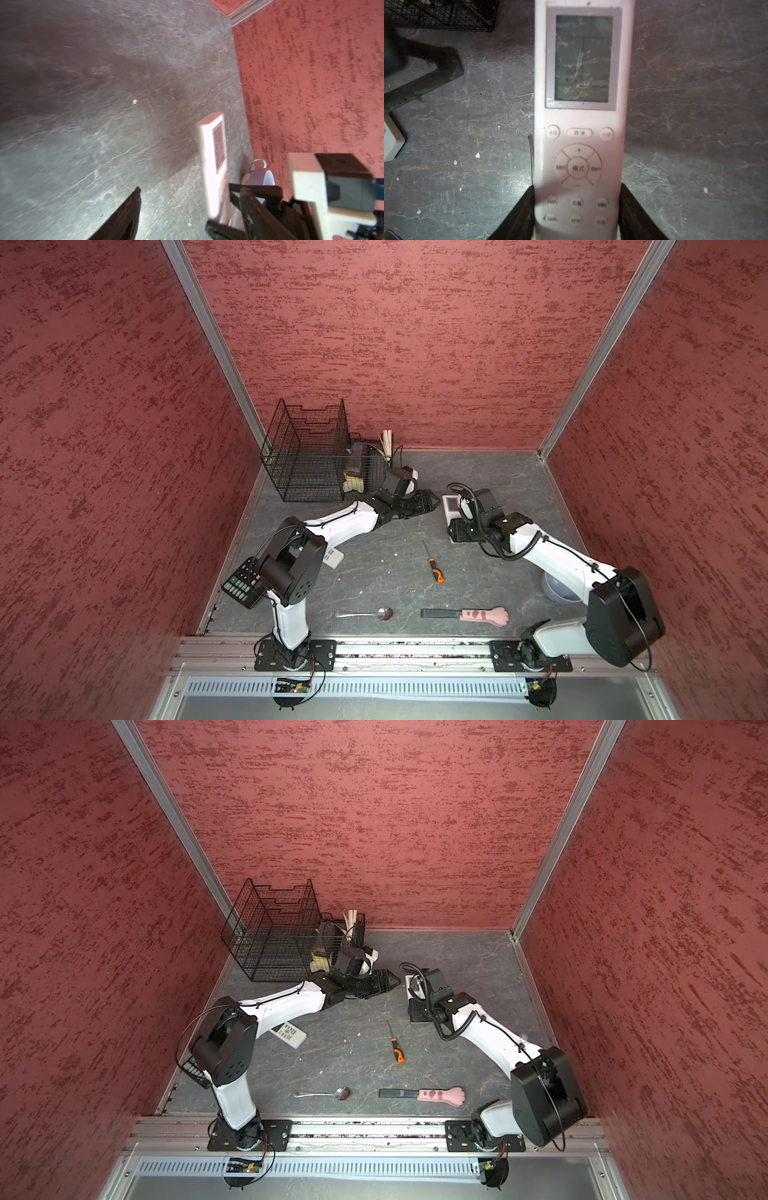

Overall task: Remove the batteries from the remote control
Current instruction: 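Lift the remote with the right gripper while the left gripper moves toward it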

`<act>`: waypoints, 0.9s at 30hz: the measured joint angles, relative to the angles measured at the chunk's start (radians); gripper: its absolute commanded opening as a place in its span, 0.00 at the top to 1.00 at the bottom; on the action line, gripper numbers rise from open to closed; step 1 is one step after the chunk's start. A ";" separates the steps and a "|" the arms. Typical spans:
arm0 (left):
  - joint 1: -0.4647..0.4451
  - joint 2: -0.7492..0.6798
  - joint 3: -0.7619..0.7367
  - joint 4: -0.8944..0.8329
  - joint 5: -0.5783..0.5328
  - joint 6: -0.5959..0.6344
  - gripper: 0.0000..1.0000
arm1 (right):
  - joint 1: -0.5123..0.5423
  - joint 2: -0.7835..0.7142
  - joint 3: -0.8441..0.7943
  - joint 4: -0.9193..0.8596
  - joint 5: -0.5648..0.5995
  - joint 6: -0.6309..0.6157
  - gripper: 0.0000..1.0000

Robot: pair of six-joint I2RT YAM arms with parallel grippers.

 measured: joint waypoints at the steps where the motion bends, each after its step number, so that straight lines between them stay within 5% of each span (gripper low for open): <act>1: -0.002 0.002 0.000 0.013 0.005 -0.008 0.28 | 0.008 0.000 0.000 0.002 -0.003 0.004 0.81; 27: -0.026 0.078 0.022 0.107 0.031 -0.069 0.53 | 0.069 -0.013 0.000 0.039 -0.039 0.042 0.82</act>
